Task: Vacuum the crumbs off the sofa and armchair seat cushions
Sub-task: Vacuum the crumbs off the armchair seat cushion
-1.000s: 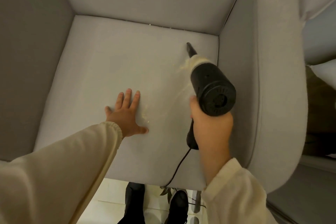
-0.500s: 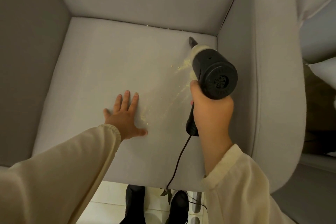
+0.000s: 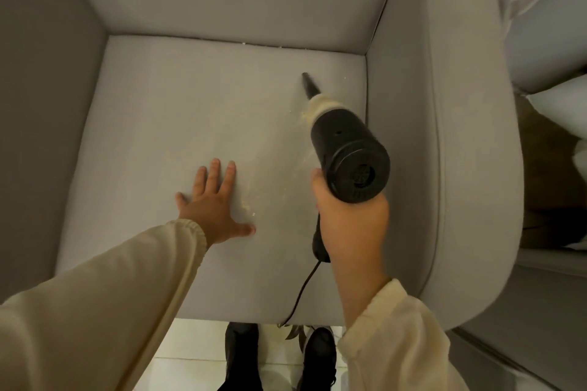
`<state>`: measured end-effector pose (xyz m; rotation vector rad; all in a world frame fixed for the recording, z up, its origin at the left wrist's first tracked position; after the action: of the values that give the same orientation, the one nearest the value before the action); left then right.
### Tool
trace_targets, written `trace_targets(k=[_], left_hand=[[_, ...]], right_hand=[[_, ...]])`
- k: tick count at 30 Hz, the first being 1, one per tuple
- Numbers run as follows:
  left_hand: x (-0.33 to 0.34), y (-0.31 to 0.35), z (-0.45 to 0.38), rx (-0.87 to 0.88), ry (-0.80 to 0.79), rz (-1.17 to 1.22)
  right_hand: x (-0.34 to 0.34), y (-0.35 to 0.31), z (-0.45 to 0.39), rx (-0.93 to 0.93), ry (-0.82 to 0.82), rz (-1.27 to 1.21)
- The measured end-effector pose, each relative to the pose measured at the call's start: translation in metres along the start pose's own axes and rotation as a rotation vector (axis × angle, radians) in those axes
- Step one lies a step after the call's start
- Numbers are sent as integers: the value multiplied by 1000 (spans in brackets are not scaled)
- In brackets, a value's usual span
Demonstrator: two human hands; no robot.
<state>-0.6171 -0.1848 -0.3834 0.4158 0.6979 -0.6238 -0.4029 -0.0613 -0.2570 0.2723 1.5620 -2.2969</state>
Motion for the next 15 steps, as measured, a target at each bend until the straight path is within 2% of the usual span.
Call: trace_targets(k=[5,8,12,15], left_hand=[[0,1,0,-6,2,-10],[1,0,0,-3,3,-6],[0,-1,1,2,13,0],[0,0,1,2,10,-8]], right_hand=[[-15,1,-17,107,136,-93],[-15,6,-11,143,95,-65],[-6,14,13,90,-23,18],[-5,15,18,59,20,13]])
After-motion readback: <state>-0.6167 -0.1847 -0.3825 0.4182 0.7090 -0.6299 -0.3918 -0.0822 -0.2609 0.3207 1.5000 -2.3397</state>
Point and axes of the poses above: each hand's wrist, its own z-axis away from the middle knuckle, its own x-axis out of the palm, y = z × x, the point moved 5 cm from there along -z, towards the middle knuckle, and after that the axes turned 6 degrees about z, right-handed, at the moved point
